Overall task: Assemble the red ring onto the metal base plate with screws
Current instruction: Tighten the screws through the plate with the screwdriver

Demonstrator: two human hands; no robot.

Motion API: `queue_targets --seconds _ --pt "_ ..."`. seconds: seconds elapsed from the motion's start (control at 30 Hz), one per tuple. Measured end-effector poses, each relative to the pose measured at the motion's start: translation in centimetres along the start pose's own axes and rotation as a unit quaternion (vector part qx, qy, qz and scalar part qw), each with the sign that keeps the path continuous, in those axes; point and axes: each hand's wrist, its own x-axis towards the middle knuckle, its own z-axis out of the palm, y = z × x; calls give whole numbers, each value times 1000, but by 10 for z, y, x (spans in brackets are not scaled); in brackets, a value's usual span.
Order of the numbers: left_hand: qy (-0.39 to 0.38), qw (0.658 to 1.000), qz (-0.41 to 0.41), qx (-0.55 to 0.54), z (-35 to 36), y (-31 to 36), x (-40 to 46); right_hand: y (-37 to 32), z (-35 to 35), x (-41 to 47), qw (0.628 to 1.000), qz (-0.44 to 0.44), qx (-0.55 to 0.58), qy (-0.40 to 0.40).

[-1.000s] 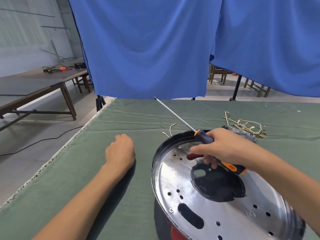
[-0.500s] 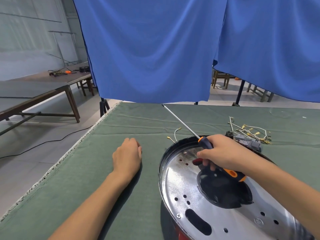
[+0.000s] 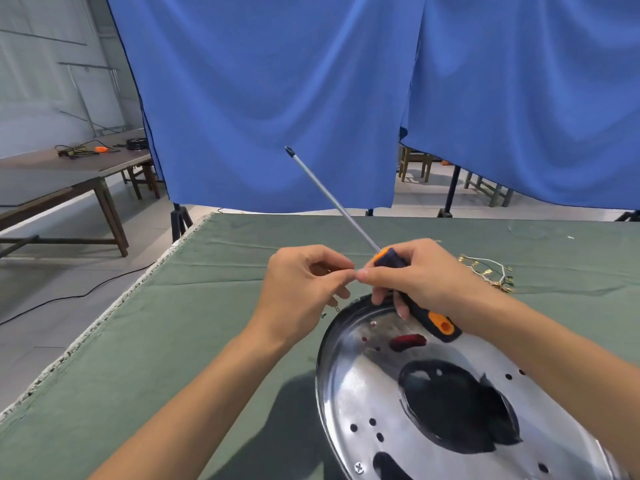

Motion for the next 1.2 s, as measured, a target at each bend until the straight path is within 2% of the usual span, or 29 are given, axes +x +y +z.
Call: queue_targets --seconds 0.33,0.47,0.57,0.63,0.7,0.77,0.83,0.93,1.0,1.2 --pt "-30 999 14 -36 8 -7 11 12 -5 11 983 68 163 -54" --pt "-33 996 -12 -81 10 -6 8 13 -5 9 970 87 211 -80" --pt "-42 987 -65 -144 12 -3 4 10 -9 7 962 96 228 -114" --pt "-33 987 -100 -122 13 -3 3 8 -15 6 971 99 189 -108" --pt "-35 991 -131 -1 14 -7 4 10 -21 4 987 100 105 -75" --pt "-74 974 -149 152 15 -11 3 14 -23 1 994 97 24 -37" --pt "-147 952 -170 208 15 -13 1 21 -21 0 995 87 -39 2" --pt "-231 934 -243 123 18 -11 -5 29 -21 1 988 64 -130 55" --pt "-239 929 -269 88 16 -13 -5 31 -20 2 983 59 -156 74" --pt "-258 926 -276 30 11 -15 -7 35 -15 0 970 68 -218 81"
